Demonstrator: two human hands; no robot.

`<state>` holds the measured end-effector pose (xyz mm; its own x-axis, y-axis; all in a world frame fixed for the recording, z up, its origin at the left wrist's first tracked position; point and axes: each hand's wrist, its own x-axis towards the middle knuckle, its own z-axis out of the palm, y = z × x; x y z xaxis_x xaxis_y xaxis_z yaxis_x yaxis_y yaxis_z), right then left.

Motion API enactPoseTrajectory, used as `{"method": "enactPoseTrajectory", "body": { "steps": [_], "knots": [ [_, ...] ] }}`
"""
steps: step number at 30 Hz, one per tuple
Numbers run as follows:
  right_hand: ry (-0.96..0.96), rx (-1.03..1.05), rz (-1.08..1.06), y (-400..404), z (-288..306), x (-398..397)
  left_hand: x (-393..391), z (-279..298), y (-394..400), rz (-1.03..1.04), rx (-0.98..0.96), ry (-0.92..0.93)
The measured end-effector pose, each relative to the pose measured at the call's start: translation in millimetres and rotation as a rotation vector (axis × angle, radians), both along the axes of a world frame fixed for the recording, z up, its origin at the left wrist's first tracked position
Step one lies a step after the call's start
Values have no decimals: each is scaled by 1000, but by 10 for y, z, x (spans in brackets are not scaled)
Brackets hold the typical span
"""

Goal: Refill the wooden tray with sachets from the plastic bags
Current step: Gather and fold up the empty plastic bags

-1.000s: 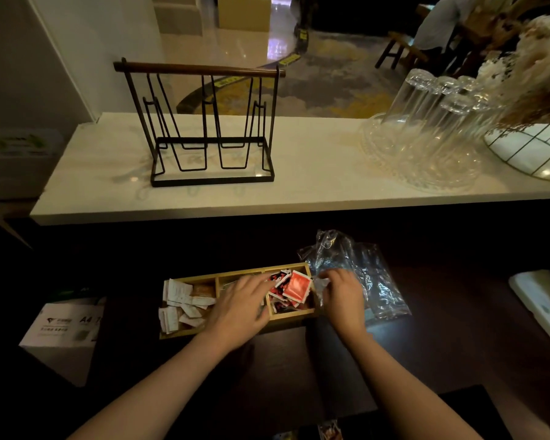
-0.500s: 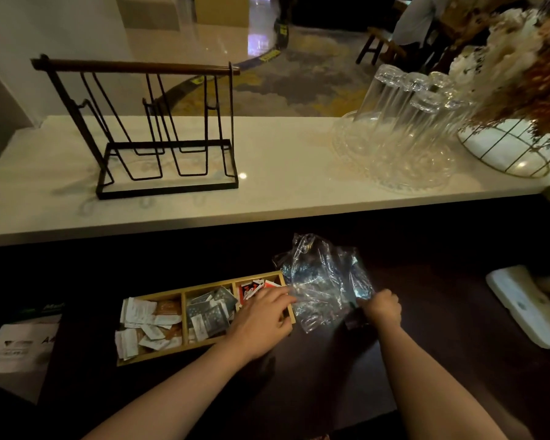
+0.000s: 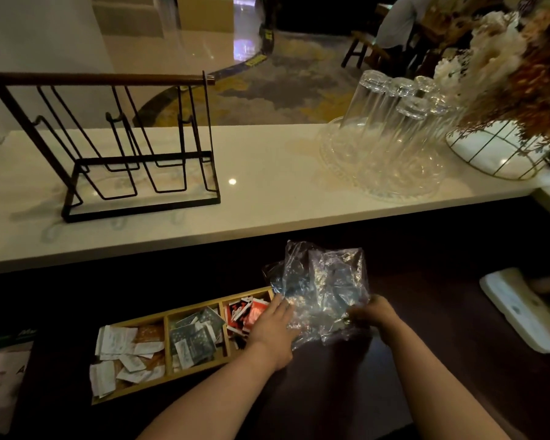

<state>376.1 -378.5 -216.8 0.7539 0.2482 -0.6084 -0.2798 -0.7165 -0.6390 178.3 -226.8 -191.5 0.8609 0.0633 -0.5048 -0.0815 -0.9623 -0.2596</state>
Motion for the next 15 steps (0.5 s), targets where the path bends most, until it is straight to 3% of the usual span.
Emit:
{"method": "enactPoseTrajectory", "body": {
  "steps": [3,7,10,13,15],
  "knots": [
    [64,228,-3,13,217,64,49,-120,-105,-133,135,55],
    [147,394,52,250,387,-34,67,-187,-260,-144,119,-2],
    [0,225,110,543,247,-162,62,-137,-314,-105,52,-47],
    [-254,-163,312,759,32,-212,18,-232,-355,-138,63,-46],
    [-315,-358,447,835,-19,-281,-24,-318,-378,-144,77,-40]
  ]
}}
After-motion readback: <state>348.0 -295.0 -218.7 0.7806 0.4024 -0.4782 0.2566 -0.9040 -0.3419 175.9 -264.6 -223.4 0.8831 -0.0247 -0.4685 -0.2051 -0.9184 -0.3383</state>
